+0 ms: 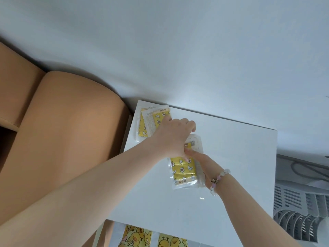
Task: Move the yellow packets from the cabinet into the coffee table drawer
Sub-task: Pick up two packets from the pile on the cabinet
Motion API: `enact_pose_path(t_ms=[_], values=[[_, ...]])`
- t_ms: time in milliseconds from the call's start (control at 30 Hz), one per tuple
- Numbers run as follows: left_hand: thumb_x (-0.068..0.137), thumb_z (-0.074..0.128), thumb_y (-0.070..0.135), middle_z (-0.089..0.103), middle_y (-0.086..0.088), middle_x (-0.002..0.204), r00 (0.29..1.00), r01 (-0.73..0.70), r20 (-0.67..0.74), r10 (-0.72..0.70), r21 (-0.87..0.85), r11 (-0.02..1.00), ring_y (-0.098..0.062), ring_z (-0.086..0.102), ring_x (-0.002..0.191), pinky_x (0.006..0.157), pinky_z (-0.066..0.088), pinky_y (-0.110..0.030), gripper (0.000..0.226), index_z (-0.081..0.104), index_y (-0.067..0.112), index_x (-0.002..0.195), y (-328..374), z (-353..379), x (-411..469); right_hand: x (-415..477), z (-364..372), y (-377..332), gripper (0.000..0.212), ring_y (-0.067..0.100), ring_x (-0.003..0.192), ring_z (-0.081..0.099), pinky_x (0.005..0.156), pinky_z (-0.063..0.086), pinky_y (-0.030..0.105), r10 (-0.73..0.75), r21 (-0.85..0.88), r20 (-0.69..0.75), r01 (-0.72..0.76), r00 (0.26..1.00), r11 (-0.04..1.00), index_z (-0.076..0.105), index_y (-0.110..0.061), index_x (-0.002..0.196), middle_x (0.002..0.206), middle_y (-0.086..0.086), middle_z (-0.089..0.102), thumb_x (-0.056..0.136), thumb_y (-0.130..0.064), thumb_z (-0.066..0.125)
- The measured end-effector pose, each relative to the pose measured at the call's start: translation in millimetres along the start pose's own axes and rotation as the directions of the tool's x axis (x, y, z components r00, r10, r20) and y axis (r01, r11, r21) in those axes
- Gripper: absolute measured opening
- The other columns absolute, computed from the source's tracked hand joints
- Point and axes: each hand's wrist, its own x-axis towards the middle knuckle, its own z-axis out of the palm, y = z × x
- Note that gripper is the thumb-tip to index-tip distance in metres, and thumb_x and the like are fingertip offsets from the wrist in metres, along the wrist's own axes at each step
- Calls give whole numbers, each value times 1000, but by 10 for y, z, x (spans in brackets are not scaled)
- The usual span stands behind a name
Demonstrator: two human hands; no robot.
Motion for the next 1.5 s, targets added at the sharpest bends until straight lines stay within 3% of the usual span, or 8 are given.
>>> enact_pose_path(t_ms=[133,367,500,600,667,800,1200,1500], values=[[69,73,56,48,7,126,993,-74,-97,73,-7,997,-13,49,115,99,25,-31,82,37,23,135,-57,72,-62,59,-12,48,37,28,99,68,92,51,43,-9,35,-13,9,1000,999,69,-13,107,104,12,72,77,-35,67],[72,74,49,54,6,118,934,21,-327,-142,-347,938,-16,50,113,95,27,-27,65,52,19,125,-159,254,-271,135,-24,137,27,25,88,70,84,54,40,7,156,-189,23,982,988,68,-11,105,93,8,74,92,-32,58],[73,71,55,49,-2,126,552,531,-98,-828,-724,440,-21,49,117,92,40,-35,73,46,11,126,-317,297,-197,79,-188,107,16,16,66,69,54,57,26,-44,251,-283,118,958,961,65,-13,91,76,2,72,94,-25,55],[66,76,58,40,-11,132,318,614,257,-913,-789,-8,-29,48,119,91,43,-41,96,34,2,132,-323,355,-3,55,-299,117,16,18,70,68,56,56,30,-60,255,-331,150,942,955,65,-13,96,83,3,71,94,-26,55],[63,78,58,39,-11,130,277,632,252,-927,-775,-22,-29,49,117,90,43,-41,100,32,2,131,-239,407,108,18,-342,113,15,17,64,70,54,57,31,-60,278,-329,157,942,948,64,-14,96,81,3,71,95,-25,54],[63,81,52,37,-10,131,293,688,125,-948,-716,118,-26,46,117,89,42,-39,100,27,5,133,-82,539,142,-8,-398,159,15,18,75,68,64,55,35,-59,251,-359,157,932,955,65,-15,97,86,3,71,93,-26,56],[81,74,14,53,-10,129,383,412,207,-900,-911,-34,-29,54,113,81,42,-31,68,31,10,134,-118,563,24,-13,-410,146,13,20,80,66,70,51,37,-101,218,-390,198,915,956,65,-17,90,87,2,70,93,-27,57],[79,64,-2,48,7,108,569,180,-148,-809,-937,298,-14,48,90,65,35,-14,59,38,15,129,-340,359,-272,15,-364,169,15,27,96,66,96,48,47,-72,182,-397,155,915,971,68,-19,90,97,6,72,91,-32,59]])
